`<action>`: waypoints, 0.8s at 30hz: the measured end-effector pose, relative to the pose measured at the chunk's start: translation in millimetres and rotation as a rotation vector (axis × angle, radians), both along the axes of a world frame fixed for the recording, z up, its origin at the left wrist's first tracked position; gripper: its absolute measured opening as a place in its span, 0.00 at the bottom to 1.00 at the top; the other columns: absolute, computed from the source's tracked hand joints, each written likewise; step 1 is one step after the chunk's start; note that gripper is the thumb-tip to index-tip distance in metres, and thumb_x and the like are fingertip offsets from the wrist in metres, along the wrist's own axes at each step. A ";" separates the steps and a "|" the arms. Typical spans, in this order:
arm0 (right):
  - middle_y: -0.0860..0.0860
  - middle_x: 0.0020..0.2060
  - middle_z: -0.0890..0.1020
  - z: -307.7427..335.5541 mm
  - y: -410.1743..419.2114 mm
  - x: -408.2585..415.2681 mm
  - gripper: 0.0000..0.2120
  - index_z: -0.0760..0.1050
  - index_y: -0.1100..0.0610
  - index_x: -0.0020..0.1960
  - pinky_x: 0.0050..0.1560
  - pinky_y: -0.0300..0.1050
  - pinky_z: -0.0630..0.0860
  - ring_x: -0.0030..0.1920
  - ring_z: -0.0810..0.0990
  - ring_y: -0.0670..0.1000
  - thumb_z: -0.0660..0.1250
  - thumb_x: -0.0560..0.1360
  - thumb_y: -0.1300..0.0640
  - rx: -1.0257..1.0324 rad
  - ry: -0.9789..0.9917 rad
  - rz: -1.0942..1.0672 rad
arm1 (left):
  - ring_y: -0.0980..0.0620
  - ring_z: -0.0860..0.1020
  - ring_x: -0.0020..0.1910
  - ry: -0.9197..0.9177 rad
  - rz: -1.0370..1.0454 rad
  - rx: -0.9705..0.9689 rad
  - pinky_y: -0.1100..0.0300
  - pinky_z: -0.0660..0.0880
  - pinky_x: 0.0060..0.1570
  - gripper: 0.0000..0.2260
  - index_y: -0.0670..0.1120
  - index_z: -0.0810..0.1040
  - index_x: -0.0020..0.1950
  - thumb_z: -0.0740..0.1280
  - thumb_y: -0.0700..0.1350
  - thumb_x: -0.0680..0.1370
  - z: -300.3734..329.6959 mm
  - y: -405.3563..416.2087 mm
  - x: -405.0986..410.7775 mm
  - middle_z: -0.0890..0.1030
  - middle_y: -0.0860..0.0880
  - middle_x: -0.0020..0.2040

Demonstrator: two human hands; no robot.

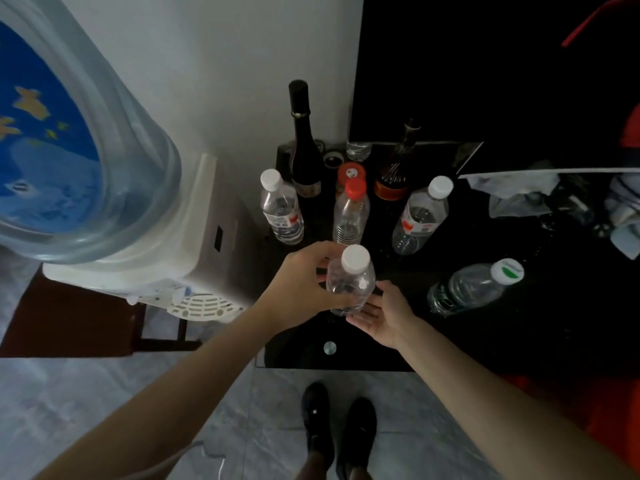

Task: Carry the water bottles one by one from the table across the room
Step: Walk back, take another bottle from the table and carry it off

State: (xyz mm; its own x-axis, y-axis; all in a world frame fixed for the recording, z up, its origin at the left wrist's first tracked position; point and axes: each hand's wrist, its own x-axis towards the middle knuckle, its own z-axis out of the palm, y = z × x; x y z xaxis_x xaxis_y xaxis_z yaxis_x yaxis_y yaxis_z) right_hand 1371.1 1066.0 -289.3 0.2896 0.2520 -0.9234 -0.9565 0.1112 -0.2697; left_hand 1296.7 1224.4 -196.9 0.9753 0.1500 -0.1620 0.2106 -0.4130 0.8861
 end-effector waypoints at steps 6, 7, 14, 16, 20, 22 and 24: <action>0.60 0.51 0.82 -20.7 10.9 7.7 0.19 0.77 0.63 0.55 0.65 0.59 0.72 0.57 0.79 0.58 0.57 0.82 0.48 -0.146 -0.061 0.014 | 0.63 0.80 0.58 0.000 0.044 -0.048 0.69 0.77 0.56 0.28 0.51 0.78 0.63 0.83 0.43 0.67 -35.8 1.1 4.4 0.82 0.57 0.57; 0.60 0.51 0.81 -22.2 10.7 8.0 0.20 0.77 0.63 0.55 0.65 0.59 0.72 0.58 0.78 0.58 0.57 0.83 0.48 -0.155 -0.058 0.004 | 0.63 0.80 0.58 0.001 0.050 -0.060 0.67 0.78 0.57 0.28 0.51 0.78 0.63 0.83 0.43 0.67 -38.6 1.5 5.3 0.82 0.57 0.57; 0.59 0.49 0.81 -29.0 9.6 10.1 0.22 0.78 0.62 0.51 0.63 0.55 0.73 0.58 0.77 0.57 0.55 0.84 0.46 -0.190 -0.083 -0.004 | 0.63 0.79 0.59 -0.006 0.036 -0.055 0.66 0.78 0.57 0.29 0.50 0.78 0.64 0.84 0.43 0.67 -49.9 4.0 9.5 0.82 0.57 0.58; 0.59 0.50 0.81 -30.2 9.4 11.4 0.16 0.77 0.58 0.47 0.64 0.56 0.74 0.60 0.78 0.59 0.56 0.84 0.50 -0.186 -0.087 0.000 | 0.64 0.79 0.59 -0.006 0.020 -0.043 0.67 0.78 0.57 0.29 0.49 0.77 0.65 0.83 0.43 0.67 -53.5 1.1 8.9 0.81 0.56 0.58; 0.60 0.55 0.81 -31.6 5.9 10.6 0.18 0.78 0.60 0.49 0.58 0.53 0.74 0.60 0.78 0.57 0.56 0.83 0.48 -0.184 -0.088 0.033 | 0.64 0.78 0.60 -0.006 0.011 -0.034 0.66 0.78 0.58 0.28 0.52 0.77 0.64 0.83 0.43 0.67 -56.8 -2.9 9.6 0.81 0.57 0.58; 0.60 0.54 0.82 -30.4 4.4 10.6 0.19 0.78 0.61 0.51 0.57 0.53 0.74 0.61 0.78 0.57 0.56 0.83 0.48 -0.171 -0.086 0.042 | 0.62 0.79 0.60 -0.006 0.001 -0.026 0.61 0.79 0.59 0.28 0.52 0.77 0.64 0.83 0.43 0.67 -56.2 -3.6 11.1 0.81 0.56 0.59; 0.59 0.55 0.81 -25.9 3.5 10.1 0.21 0.78 0.62 0.56 0.58 0.53 0.73 0.63 0.76 0.57 0.56 0.82 0.47 -0.163 -0.082 0.062 | 0.60 0.79 0.62 0.009 -0.023 -0.009 0.58 0.79 0.61 0.30 0.51 0.76 0.67 0.82 0.44 0.68 -55.4 -2.7 12.6 0.81 0.54 0.62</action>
State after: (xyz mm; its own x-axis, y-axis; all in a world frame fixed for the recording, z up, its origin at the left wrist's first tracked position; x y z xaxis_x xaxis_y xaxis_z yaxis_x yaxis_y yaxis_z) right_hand 1381.2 1069.5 -315.2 0.3544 0.1205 -0.9273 -0.9341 0.0012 -0.3569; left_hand 1309.3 1221.7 -252.3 0.9770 0.1258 -0.1724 0.2094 -0.4099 0.8878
